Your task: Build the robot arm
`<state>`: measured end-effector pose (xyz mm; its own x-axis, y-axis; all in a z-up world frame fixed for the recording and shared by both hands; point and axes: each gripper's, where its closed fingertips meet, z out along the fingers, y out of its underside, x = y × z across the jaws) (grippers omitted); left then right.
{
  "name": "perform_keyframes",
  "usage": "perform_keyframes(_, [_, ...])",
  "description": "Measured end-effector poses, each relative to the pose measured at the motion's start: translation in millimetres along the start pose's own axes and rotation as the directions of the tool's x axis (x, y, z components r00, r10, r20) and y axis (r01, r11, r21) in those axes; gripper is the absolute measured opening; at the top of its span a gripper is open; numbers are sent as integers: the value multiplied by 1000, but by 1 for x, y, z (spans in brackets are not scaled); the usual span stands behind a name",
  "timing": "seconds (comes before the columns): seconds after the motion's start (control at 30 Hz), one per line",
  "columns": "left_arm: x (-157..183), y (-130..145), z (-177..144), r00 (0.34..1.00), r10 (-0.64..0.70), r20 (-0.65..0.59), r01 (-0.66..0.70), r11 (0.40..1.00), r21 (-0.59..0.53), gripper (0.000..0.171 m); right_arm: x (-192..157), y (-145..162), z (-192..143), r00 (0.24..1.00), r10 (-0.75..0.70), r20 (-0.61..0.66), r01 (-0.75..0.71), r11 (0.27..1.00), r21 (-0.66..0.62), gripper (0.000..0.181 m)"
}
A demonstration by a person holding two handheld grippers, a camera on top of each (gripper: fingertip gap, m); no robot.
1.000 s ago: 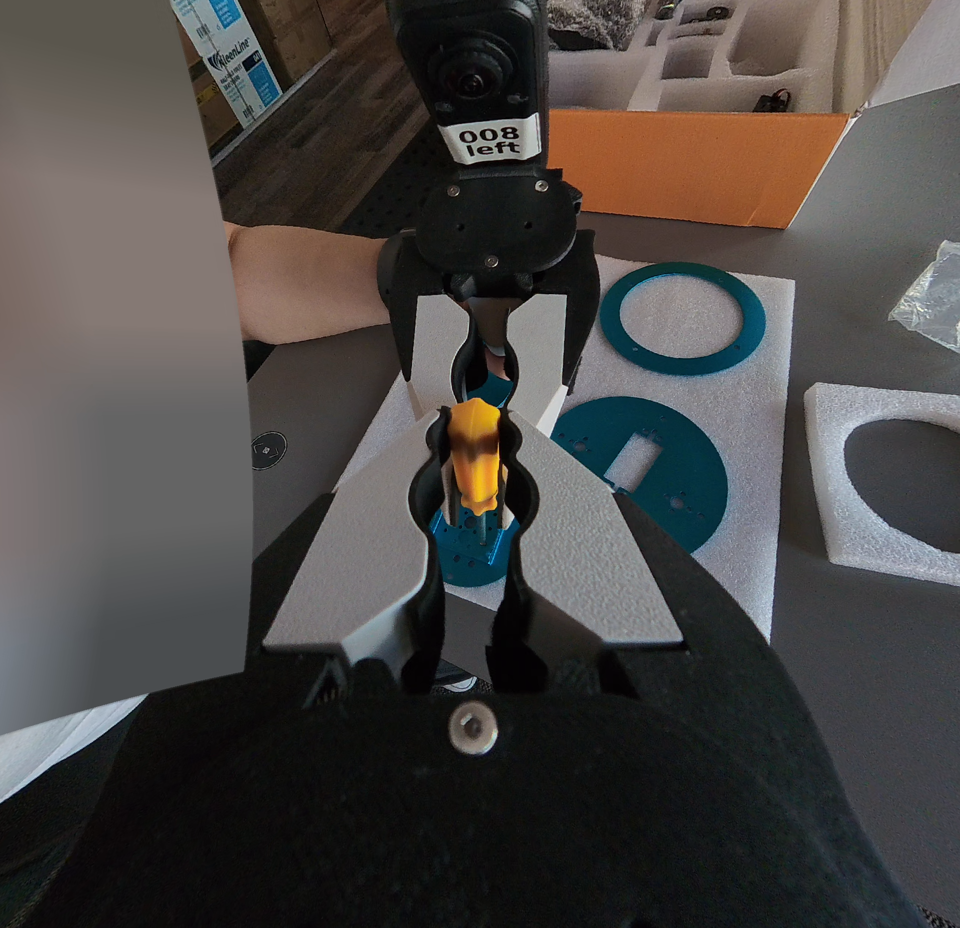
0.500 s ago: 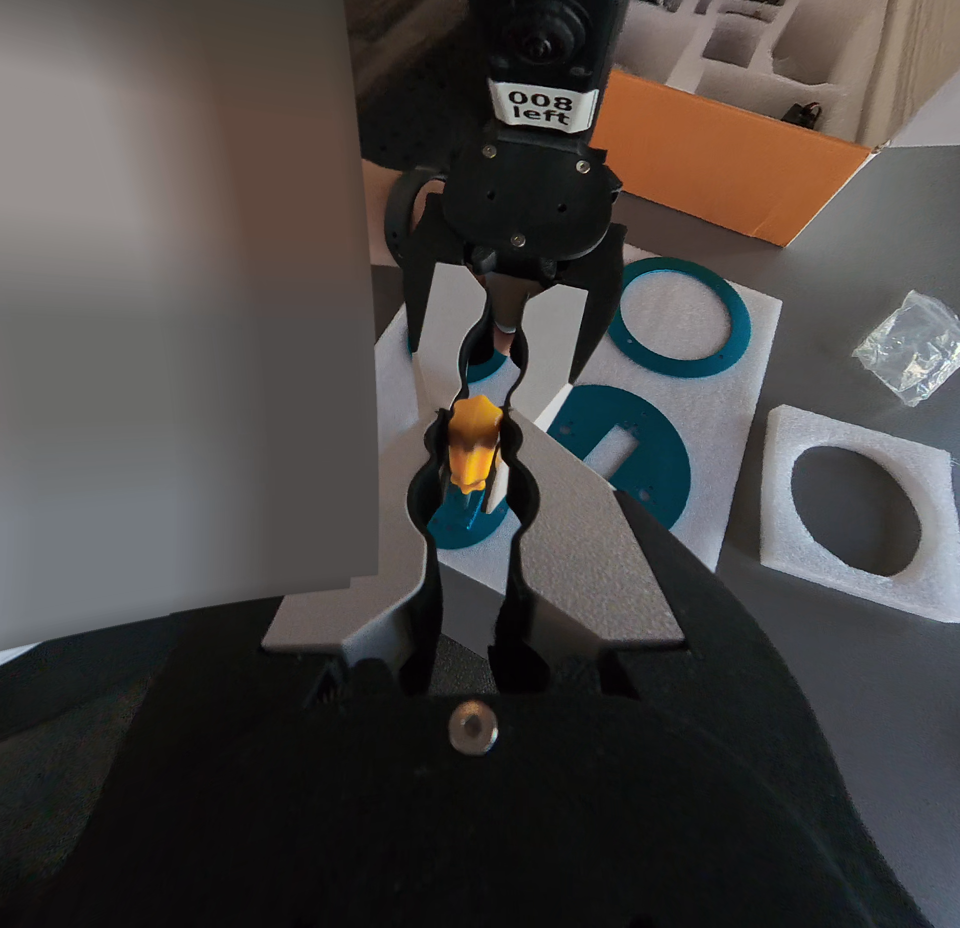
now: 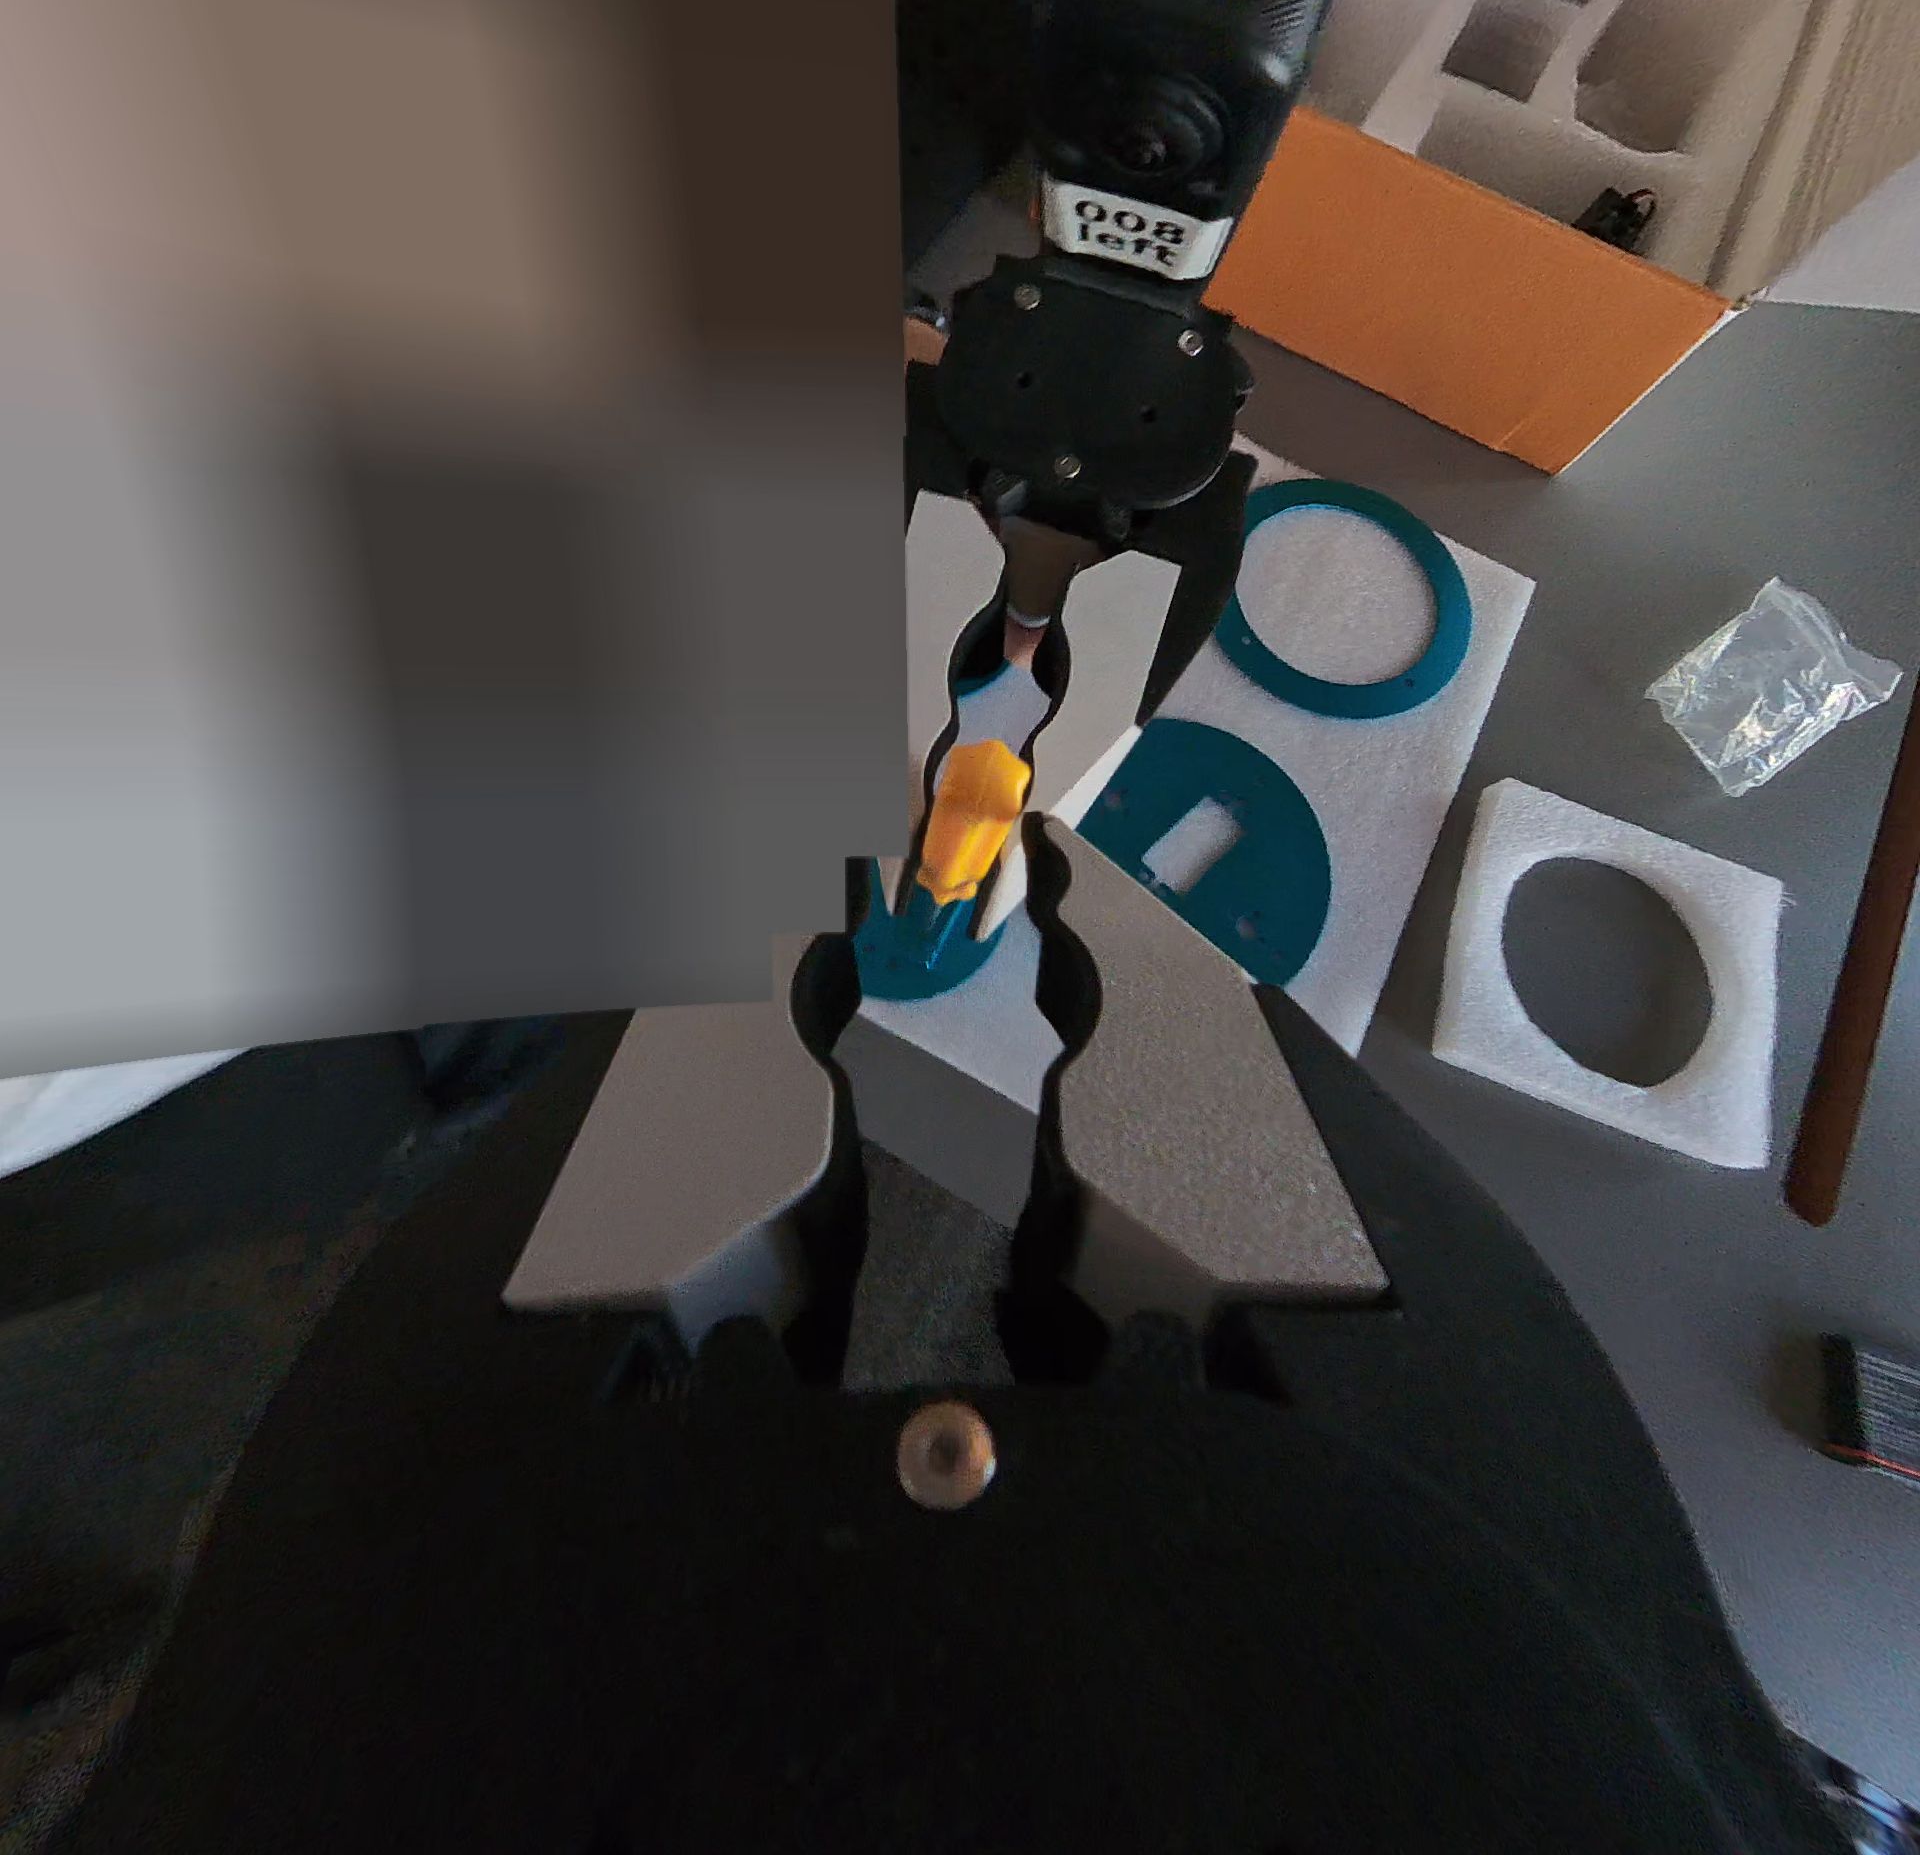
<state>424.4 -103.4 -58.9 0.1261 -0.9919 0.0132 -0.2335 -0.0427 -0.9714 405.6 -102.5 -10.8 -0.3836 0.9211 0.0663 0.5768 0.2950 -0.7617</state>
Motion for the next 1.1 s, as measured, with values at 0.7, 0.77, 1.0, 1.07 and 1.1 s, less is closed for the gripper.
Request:
perform_keyframes(0.7, [5,0,2,1000,18,-23,-17,1000,13,15,-1,1,7,852,-463,244,514,657,-552,17])
perform_keyframes(0.77, [5,-1,1,1000,18,-24,-17,1000,17,15,0,1,8,868,-438,234,488,667,-562,16])
perform_keyframes(1.0, [6,0,2,999,15,-36,-14,1000,24,16,-1,6,4,955,-259,143,282,656,-700,16])
perform_keyframes(1.07, [6,0,2,999,11,-42,-10,1000,24,16,-2,7,3,973,-206,102,213,635,-743,16])
perform_keyframes(1.1, [6,0,3,999,11,-43,-10,1000,24,16,-2,8,1,978,-188,88,187,622,-760,16])
